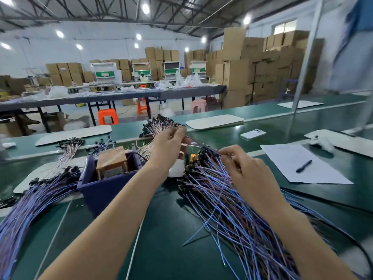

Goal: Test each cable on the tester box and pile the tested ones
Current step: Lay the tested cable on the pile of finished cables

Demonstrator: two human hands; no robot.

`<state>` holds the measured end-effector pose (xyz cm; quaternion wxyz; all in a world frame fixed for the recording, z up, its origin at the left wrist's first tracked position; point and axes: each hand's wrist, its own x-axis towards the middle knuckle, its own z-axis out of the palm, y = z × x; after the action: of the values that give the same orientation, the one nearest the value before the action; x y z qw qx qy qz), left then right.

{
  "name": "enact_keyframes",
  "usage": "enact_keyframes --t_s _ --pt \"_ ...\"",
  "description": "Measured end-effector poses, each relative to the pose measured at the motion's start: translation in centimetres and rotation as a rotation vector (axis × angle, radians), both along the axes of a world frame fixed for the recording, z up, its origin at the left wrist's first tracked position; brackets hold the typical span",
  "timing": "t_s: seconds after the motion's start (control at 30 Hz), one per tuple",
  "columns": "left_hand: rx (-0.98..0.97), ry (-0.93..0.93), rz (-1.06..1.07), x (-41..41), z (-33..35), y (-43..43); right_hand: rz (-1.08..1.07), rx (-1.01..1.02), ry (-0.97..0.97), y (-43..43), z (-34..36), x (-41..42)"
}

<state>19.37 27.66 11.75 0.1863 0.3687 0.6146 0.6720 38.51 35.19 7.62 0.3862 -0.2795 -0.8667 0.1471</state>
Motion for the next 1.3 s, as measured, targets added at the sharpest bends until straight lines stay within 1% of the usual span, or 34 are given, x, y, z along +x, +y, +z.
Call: enact_keyframes --t_s 0.1,0.2,0.27,0.37,0.47,0.57,0.67,0.77,0.9,1.0,1.1,1.17,1.3 --pt "-0.194 0.041 -0.085 1.0 -1.1 3.7 -0.153 0.039 -0.145 1.7 -0.8 1.9" --pt "-0.412 0.004 -0.176 1.8 -2.6 5.8 -0.250 -0.039 -0.335 2.8 -2.4 3.0" --pt "-0.467 0.033 -0.179 1.8 -3.6 6.1 -0.291 -0.047 -0.399 3.0 -3.5 3.1" --pt "-0.428 0.055 -0.205 0.9 -5.0 4.7 -0.256 -0.018 -0.289 2.3 -4.5 2.4" --pt "-0.385 0.041 -0.244 -0.4 -6.9 1.4 -0.145 0.035 -0.207 0.7 -5.0 0.2" --pt "-0.356 0.039 -0.210 -1.9 -9.3 -3.3 -0.005 0.066 -0.149 -1.8 -5.6 -3.5" --pt "-0.348 0.061 -0.115 -3.5 -11.3 -8.6 0.153 0.057 -0.092 -5.1 -6.7 -7.8" --pt "-0.341 0.063 0.040 -5.7 -12.9 -14.0 0.311 0.016 -0.099 -8.8 -8.4 -12.1" --pt "-0.372 0.078 0.242 -8.8 -14.8 -20.2 0.444 -0.070 -0.188 -13.1 -10.6 -17.5" --pt "-0.337 0.108 0.380 -10.5 -16.4 -23.1 0.518 -0.156 -0.267 -14.9 -11.3 -20.8" --pt "-0.258 0.104 0.452 -11.7 -17.4 -23.4 0.516 -0.197 -0.354 -15.2 -12.0 -23.6" --pt "-0.261 0.141 0.549 -12.7 -17.7 -22.8 0.488 -0.218 -0.395 -15.2 -12.6 -24.9" --pt "-0.258 0.131 0.757 -14.4 -17.7 -21.5 0.405 -0.214 -0.394 -14.7 -13.8 -25.9"
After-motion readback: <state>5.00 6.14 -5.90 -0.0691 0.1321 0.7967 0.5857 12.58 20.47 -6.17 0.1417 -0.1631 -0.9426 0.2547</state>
